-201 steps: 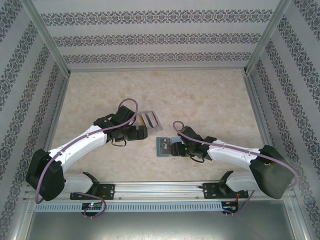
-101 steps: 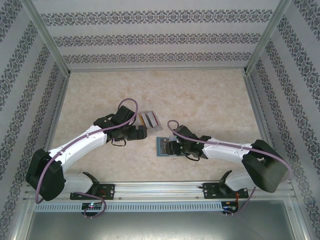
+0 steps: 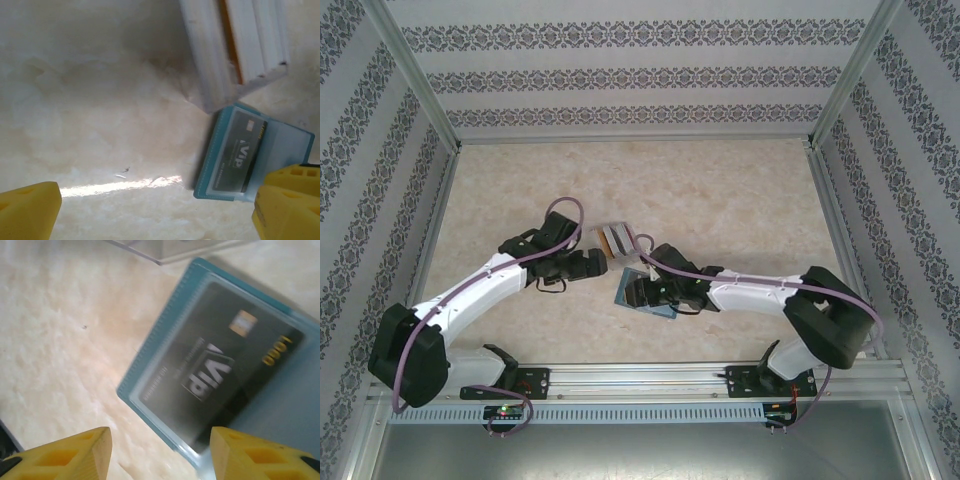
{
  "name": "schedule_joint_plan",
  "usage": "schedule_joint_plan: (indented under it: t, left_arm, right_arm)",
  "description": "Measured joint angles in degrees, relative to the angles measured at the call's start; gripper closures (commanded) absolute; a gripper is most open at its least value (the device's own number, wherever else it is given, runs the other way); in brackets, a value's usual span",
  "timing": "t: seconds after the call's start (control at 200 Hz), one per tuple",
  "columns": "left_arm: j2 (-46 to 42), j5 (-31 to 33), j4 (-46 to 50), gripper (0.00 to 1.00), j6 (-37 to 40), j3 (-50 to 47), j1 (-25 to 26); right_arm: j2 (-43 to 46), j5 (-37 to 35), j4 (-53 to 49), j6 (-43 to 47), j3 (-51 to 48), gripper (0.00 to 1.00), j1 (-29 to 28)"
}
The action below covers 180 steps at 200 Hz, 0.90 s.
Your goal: Put the credit cards into the card holder
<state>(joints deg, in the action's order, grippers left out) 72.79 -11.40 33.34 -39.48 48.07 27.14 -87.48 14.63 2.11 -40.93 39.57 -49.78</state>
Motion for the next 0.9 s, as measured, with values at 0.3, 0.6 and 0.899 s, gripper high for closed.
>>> schedule_joint_plan:
  t: [0.3, 0.6, 0.899]
  left_arm:
    - [-2.12, -10.51, -2.99, 0.14, -0.96, -4.46, -3.98]
    - [1.49, -15.10, -8.70, 0.32, -0.57, -6.49, 2.05]
    - [8.35, -14.43, -13.51, 0.35, -0.57, -6.62, 6.34]
  right_arm:
    - [1.14, 2.49, 3.04, -3.82, 0.98, 0.40, -0.74]
    - [15.21, -6.08, -7.21, -11.93, -0.76, 0.33, -0.74]
    - [10.45, -8.35, -12.15, -23.80, -4.44, 0.29, -0.70]
